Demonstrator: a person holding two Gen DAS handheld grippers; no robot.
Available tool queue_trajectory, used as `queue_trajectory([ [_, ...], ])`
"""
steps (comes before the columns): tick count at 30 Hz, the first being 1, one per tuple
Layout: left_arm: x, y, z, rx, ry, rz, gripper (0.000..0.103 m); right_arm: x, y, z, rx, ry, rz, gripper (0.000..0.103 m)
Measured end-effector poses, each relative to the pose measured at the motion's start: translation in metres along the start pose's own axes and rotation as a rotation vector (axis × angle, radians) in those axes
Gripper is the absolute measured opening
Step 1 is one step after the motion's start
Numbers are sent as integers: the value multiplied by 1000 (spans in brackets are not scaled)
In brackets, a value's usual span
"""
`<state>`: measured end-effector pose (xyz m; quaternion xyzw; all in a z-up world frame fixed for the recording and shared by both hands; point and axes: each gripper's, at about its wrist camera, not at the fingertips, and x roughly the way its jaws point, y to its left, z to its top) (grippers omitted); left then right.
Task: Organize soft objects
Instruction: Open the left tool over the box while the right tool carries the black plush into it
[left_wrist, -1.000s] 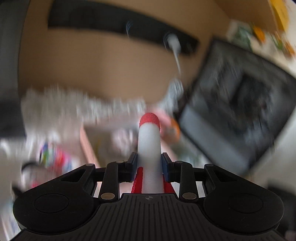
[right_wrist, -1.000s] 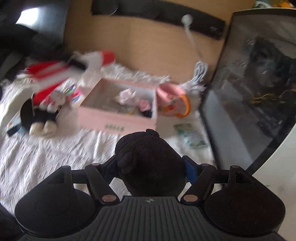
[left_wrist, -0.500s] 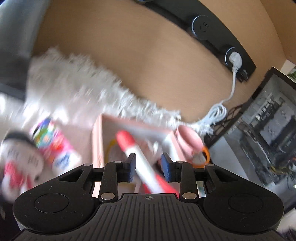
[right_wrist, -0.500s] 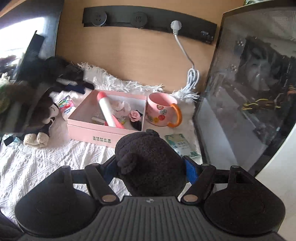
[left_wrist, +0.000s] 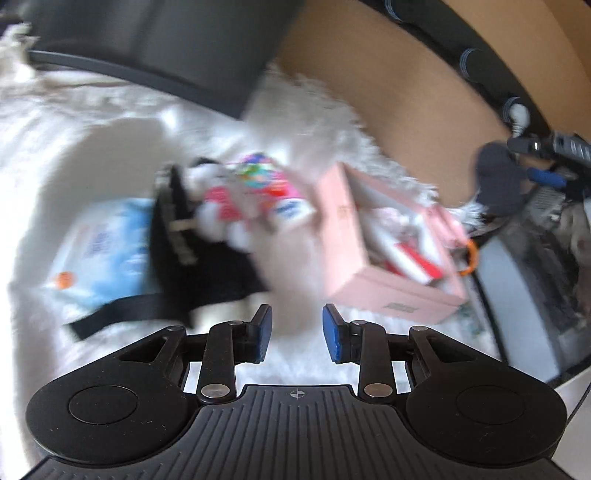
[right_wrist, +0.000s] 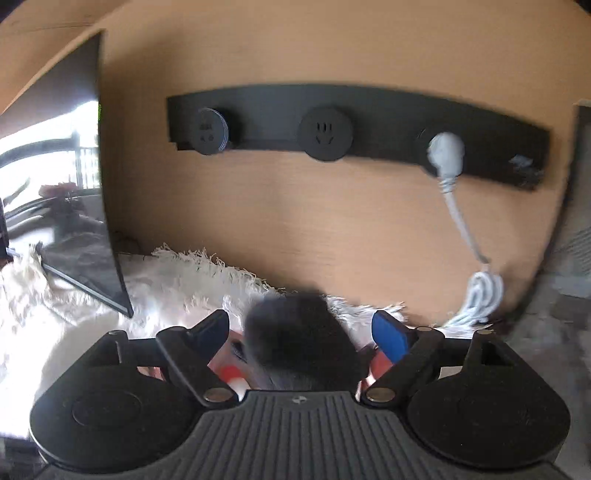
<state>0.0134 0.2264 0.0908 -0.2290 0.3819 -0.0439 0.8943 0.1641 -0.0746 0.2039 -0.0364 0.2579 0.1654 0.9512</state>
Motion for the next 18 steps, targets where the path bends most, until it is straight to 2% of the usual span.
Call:
queue_trajectory([
  [4,-8,23,-16,0,9,121,33,19,-13,8,89,25,33,85],
  [8,-13,51,-30,-74,46,157,33,35,-13,-14,114,68,72,85],
  [13,-27,73,-40,-128,45,184,33,78,31,-37,14,175,92,85],
  [18,-41,85,-46,-168,26,197,33,97,83,-69,-82,220,144,85],
])
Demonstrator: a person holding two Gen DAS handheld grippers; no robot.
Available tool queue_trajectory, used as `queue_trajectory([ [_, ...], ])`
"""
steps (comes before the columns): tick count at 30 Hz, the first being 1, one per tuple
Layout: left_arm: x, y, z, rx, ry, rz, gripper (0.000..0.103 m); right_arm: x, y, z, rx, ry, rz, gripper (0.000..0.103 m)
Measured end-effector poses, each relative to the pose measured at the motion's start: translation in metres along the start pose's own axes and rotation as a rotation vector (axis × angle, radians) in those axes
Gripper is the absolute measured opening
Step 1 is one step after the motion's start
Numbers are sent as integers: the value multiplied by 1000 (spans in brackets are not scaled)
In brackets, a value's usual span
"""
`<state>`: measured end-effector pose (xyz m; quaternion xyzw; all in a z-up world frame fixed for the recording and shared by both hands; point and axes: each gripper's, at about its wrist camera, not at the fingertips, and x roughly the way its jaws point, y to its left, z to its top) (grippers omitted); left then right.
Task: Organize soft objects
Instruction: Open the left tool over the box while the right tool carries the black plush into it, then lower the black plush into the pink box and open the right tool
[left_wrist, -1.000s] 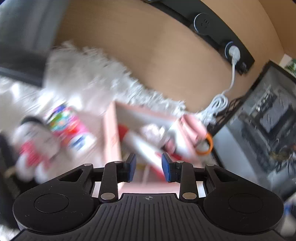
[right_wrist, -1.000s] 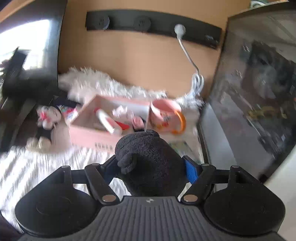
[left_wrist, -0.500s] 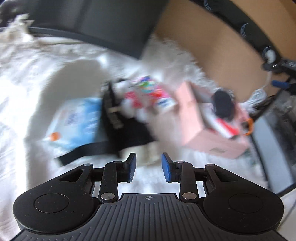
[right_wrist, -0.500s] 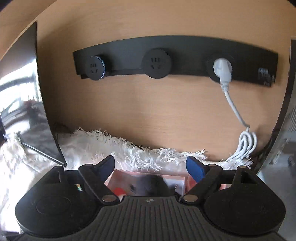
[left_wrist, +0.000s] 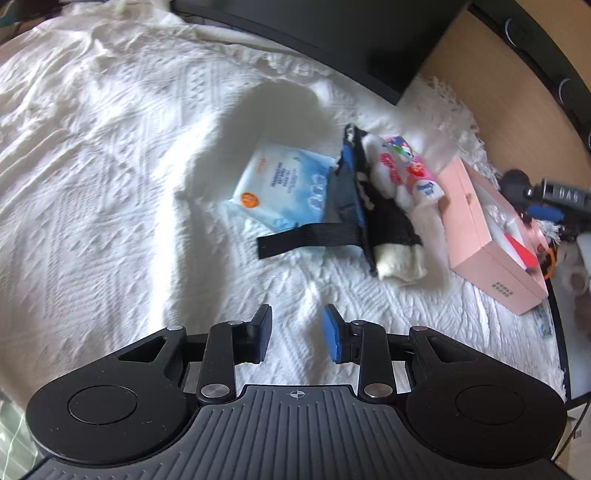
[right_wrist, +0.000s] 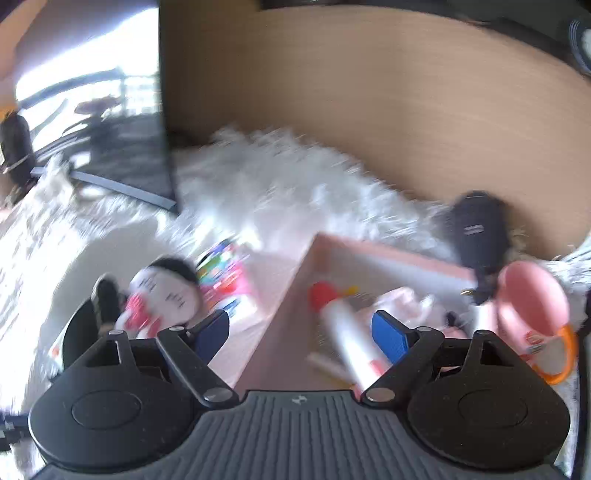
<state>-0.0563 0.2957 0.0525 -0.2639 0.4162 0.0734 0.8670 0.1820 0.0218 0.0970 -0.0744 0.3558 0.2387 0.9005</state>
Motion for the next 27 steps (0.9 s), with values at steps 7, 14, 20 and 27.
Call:
queue_trajectory([
  [7,9,-8,1,15,25,-32,33,-12,-10,-6,-103,-81,-94,85],
  [14,15,-37,-2,85,45,-135,33,6,-82,39,-100,-107,-303,85],
  [20,14,-67,-11,174,76,-176,33,78,-125,75,-5,-7,-400,85],
  [27,21,-69,-23,193,130,-143,33,100,-146,76,-9,33,-433,62],
])
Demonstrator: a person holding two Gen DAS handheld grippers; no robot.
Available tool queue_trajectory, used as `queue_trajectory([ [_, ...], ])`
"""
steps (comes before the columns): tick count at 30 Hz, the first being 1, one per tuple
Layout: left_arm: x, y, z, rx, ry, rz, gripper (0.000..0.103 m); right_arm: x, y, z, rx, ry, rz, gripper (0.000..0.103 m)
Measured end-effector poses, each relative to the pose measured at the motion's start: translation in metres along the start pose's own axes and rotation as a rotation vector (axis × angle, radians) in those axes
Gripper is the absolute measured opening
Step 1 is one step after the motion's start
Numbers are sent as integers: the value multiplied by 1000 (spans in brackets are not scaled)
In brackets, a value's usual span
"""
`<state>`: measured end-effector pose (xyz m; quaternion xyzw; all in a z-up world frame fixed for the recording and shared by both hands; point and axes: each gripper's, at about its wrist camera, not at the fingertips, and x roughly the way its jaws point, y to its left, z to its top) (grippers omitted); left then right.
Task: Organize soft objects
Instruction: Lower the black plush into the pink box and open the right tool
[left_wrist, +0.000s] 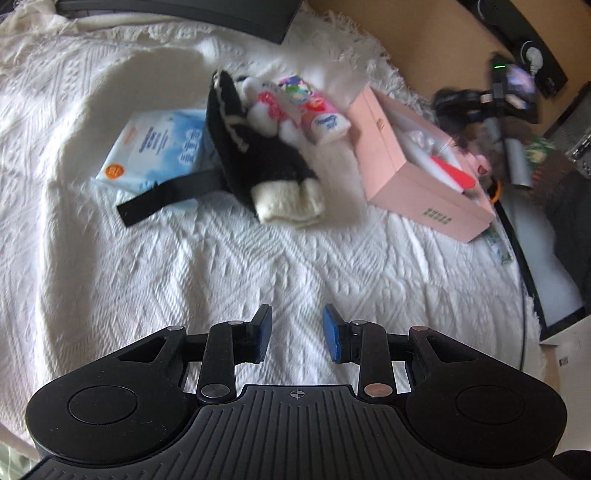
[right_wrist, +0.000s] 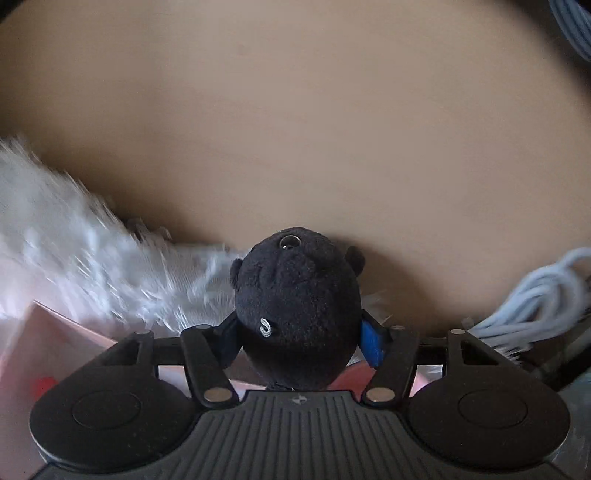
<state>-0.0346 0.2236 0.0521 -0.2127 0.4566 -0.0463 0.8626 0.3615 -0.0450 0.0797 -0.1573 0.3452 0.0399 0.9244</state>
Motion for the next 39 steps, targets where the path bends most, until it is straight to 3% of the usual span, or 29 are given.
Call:
queue_trajectory([
  [4,5,1,2,2,7,2,33,-78,-9,-16,5,-157,63,62],
  [9,16,-14,11,37,9,13,33,-176,-6,-70,-13,-195,258,63],
  [11,20,-20,14,60,11,0,33,-199,4,-99,-37,-161,312,63],
  [17,31,-45,14,140,34,-67,33,-224,46,-190,-134,72,438,63],
  [22,38,-61,10,189,58,-103,33,-234,53,-237,-50,210,559,67],
  [27,41,-68,8,215,67,-112,33,-235,48,-251,-13,193,492,80],
  [32,40,-69,10,224,64,-114,33,-243,49,-256,-100,121,339,84],
  [37,38,-71,11,238,59,-120,33,-249,43,-258,-90,111,285,88],
  [39,40,-72,10,243,64,-129,33,-247,37,-261,-61,121,300,88],
])
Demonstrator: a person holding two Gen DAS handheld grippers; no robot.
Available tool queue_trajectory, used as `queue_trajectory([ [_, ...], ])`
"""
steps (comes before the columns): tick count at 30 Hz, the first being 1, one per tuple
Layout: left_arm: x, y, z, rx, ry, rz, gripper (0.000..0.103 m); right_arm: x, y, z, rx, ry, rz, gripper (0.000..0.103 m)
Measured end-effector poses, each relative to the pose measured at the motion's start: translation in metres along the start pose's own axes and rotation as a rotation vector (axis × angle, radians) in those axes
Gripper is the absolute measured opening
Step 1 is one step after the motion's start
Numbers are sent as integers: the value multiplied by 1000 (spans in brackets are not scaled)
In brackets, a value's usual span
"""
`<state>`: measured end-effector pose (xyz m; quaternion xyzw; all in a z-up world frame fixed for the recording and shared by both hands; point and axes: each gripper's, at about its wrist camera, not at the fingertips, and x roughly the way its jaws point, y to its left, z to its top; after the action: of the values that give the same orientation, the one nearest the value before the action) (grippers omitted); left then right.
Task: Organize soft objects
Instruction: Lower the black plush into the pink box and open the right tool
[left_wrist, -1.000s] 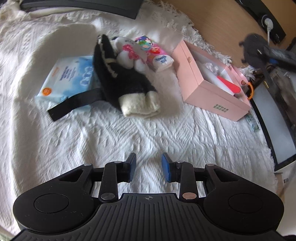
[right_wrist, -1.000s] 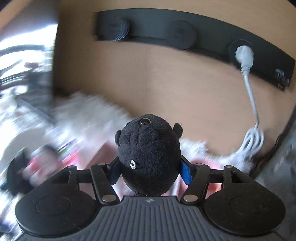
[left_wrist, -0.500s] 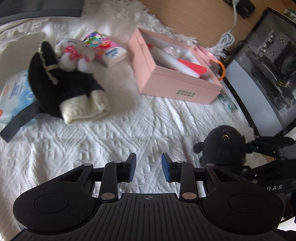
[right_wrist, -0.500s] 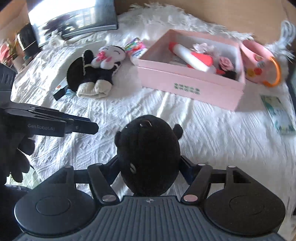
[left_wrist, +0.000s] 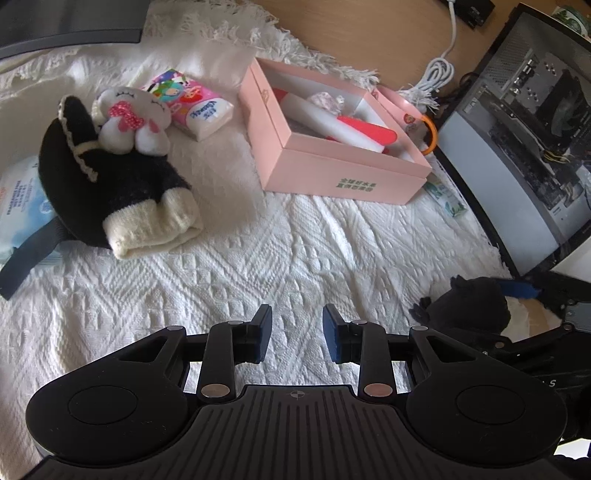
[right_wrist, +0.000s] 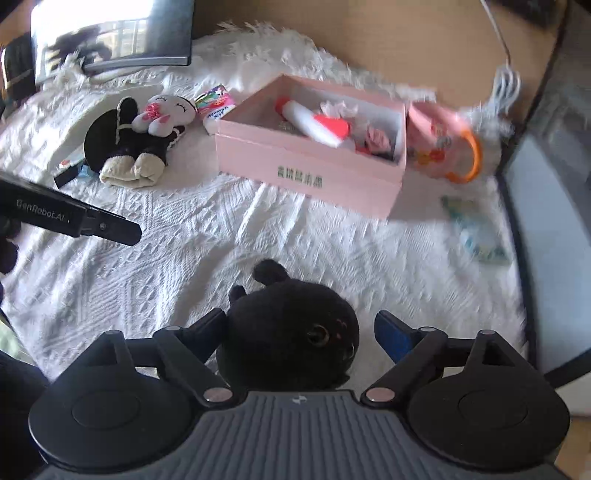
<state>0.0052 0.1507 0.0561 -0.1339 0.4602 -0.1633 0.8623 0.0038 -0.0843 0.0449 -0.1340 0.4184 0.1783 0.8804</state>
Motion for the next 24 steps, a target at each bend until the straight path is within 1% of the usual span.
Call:
queue_trajectory([
  [1,1,-1,0,4,2,-4,33,2,-6,-2,32,13,28,88],
  [2,2,-3,0,10,4,-8,33,6,-12,-3,78,25,62,86],
  [3,2,-4,0,17,4,-10,33,8,-17,-4,118,35,88,69],
  [6,1,-4,0,28,4,-18,33,2,-25,-1,194,41,160,66],
  [8,-1,-2,-1,18,-1,-16,33,-14,-29,8,213,-3,205,66],
  [10,-3,3,-1,2,-8,-14,33,-35,-35,26,223,-85,232,66],
  [14,-7,9,-3,-19,-17,-6,33,-66,-45,77,239,-300,207,66],
  [16,-9,11,-4,-25,-22,-4,33,-69,-45,106,253,-389,199,66],
  [18,-11,14,-5,-33,-25,3,33,-62,-44,133,268,-475,188,73],
  [19,-12,15,-5,-37,-25,7,33,-54,-43,147,280,-503,188,74],
  [20,-13,17,-5,-43,-27,14,33,-43,-42,158,285,-497,186,74],
  [22,-17,22,-7,-59,-37,27,33,-15,-38,175,299,-411,169,74],
  [24,-21,29,-9,-84,-45,45,33,2,-34,171,303,-353,164,76],
])
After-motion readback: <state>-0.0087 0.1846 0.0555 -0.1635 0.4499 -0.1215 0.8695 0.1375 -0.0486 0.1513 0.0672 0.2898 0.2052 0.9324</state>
